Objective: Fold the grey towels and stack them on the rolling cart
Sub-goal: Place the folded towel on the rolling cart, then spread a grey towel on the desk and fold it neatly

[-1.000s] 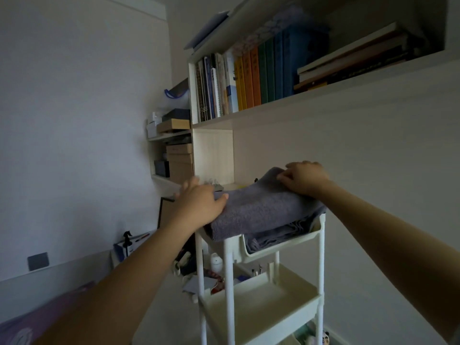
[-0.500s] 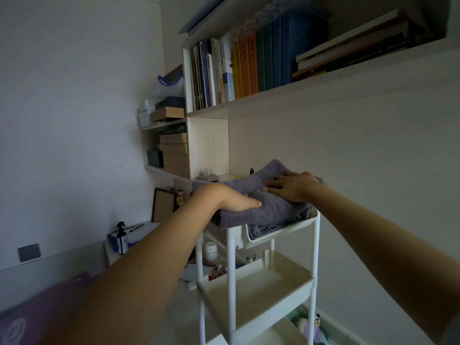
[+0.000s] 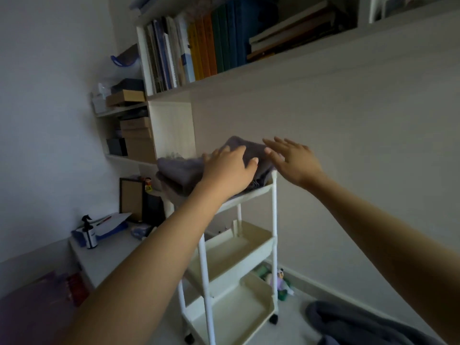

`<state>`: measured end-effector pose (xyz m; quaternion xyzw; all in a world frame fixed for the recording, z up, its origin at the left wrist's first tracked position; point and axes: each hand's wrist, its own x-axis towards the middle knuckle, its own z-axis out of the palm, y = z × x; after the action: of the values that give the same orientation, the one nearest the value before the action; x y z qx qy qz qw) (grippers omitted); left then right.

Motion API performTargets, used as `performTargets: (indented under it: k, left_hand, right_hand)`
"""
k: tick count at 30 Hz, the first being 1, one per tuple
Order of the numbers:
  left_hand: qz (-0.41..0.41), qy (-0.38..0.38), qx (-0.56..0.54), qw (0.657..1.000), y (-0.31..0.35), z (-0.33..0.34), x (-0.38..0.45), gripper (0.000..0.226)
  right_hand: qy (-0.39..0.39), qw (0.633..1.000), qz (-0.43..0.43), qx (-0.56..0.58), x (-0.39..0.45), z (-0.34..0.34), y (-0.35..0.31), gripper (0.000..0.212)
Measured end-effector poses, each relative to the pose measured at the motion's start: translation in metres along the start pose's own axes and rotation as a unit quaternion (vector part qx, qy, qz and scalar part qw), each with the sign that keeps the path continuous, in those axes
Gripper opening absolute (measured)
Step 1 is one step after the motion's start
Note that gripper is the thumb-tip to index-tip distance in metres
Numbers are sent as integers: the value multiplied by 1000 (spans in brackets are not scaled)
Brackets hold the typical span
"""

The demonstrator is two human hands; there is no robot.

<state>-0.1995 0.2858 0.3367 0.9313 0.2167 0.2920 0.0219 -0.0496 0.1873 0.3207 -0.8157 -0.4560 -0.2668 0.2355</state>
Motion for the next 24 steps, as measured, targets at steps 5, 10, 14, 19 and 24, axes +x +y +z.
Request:
performTargets:
  k: [5,10,14,19,24]
  left_hand:
    - [81,19,-90,993,46,50,-38,40]
    - [119,-50,-200,971,88,117,-86,41]
    - [152,-112,-250,950,117,185,-125,37]
    - [158,-248,-254,921,144,265,-177,36]
    - [158,-339,-210,903,159,322,-215,38]
  right_hand:
    - [60,996,68,-20,-94,-9,27,59]
    - [41,982,174,-58,-201,2,60,45]
    - [20,966,248,-75,-277,20,79,54]
    - [-54,939,333,-70,-368,58,104,56]
    - [-111,907,402,-61,-432,88,126,41]
